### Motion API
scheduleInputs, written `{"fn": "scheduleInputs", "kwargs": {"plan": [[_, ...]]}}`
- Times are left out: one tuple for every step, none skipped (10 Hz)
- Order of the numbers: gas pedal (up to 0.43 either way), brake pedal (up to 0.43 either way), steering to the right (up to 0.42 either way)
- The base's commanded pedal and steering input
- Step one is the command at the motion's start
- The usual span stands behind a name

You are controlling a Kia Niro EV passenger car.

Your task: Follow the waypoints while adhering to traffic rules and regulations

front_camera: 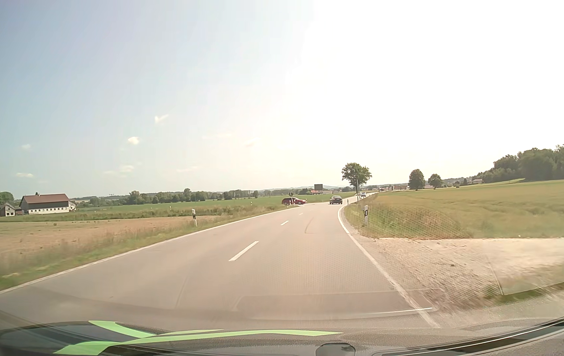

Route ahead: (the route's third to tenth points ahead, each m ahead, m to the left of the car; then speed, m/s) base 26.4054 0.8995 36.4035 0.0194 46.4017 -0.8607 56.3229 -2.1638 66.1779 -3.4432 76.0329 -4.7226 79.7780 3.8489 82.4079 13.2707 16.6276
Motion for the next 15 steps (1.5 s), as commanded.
{"fn": "scheduleInputs", "kwargs": {"plan": [[0.0, 0.152, 0.01], [0.0, 0.14, 0.01], [0.0, 0.122, 0.01], [0.0, 0.134, 0.01], [0.0, 0.165, 0.01], [0.0, 0.201, 0.01], [0.0, 0.226, 0.01], [0.0, 0.232, 0.01], [0.0, 0.238, 0.009], [0.0, 0.25, 0.009], [0.0, 0.25, 0.009], [0.0, 0.256, 0.009], [0.0, 0.256, 0.01], [0.0, 0.256, 0.009], [0.0, 0.256, 0.009]]}}
